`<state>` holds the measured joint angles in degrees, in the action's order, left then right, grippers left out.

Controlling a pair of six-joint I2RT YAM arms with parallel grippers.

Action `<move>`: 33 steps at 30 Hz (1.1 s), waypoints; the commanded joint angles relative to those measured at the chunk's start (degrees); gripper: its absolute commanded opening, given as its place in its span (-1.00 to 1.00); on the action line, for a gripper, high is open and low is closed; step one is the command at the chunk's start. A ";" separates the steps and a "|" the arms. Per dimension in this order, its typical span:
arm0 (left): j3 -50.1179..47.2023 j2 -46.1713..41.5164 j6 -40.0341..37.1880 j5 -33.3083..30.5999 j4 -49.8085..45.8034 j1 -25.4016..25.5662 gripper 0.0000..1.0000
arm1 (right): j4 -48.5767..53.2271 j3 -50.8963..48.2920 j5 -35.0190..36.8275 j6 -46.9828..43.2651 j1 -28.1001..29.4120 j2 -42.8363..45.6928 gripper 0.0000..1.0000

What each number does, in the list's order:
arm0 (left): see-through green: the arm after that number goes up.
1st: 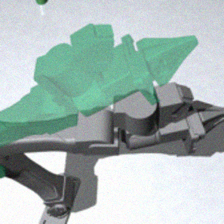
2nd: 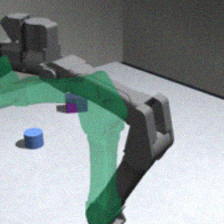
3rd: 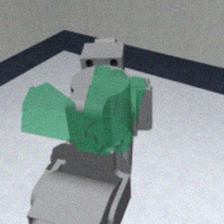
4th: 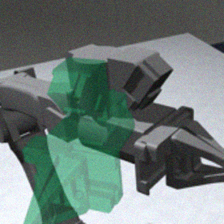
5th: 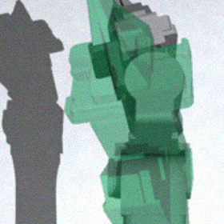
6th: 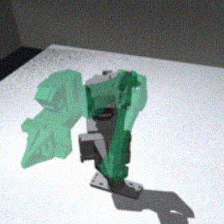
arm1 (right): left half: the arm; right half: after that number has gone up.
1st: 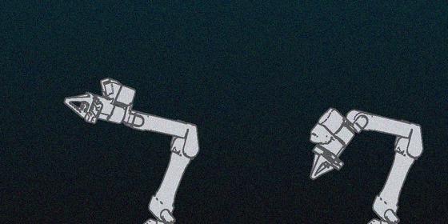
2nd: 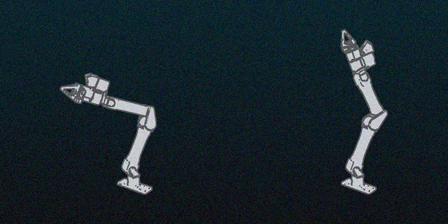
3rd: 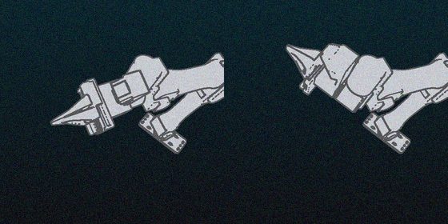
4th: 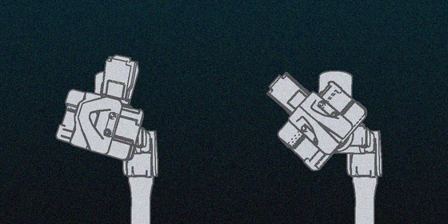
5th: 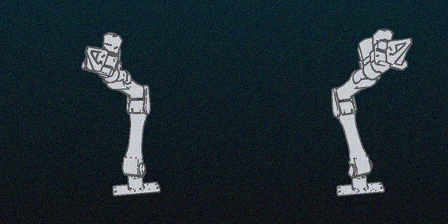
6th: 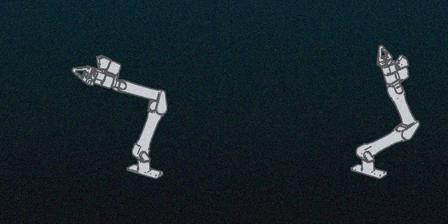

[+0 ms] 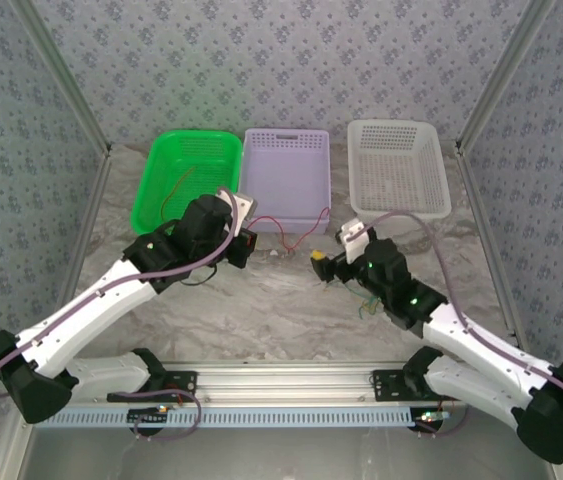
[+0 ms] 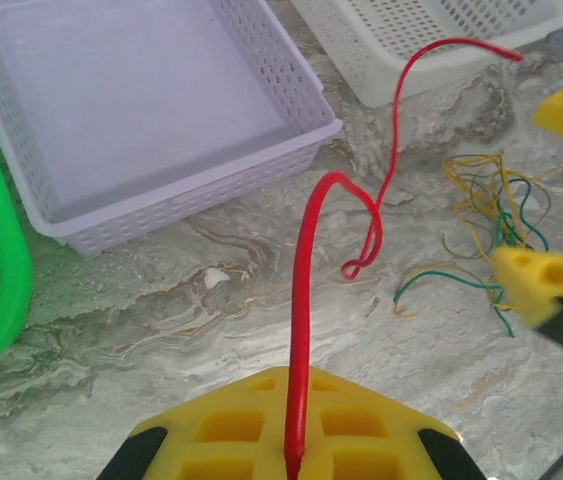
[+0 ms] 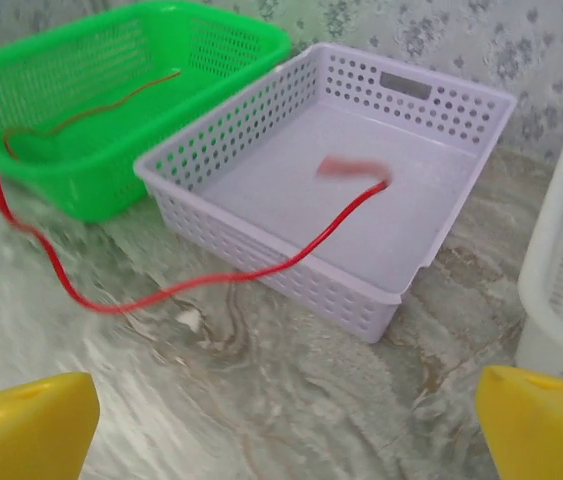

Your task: Untangle the cables

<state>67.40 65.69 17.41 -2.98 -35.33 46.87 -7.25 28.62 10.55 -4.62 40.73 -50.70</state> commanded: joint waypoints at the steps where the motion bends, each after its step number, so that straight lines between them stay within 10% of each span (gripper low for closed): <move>1: 1.86 -0.39 -0.88 2.38 -1.06 -0.27 -1.00 | -16.79 -2.42 9.46 -12.45 0.87 -1.82 0.98; 24: 1.13 -0.55 -0.62 4.48 -0.54 -0.13 -1.00 | -22.34 0.56 1.55 -12.34 -5.97 -5.96 0.94; 33: 0.46 -1.22 -0.77 4.64 -0.67 -0.14 -1.00 | -20.81 4.96 1.23 -9.87 -6.93 -9.94 0.37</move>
<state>67.72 65.69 17.41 0.84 -36.03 46.87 -28.23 31.16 12.32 -16.25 34.65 -60.40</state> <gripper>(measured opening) 0.063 0.717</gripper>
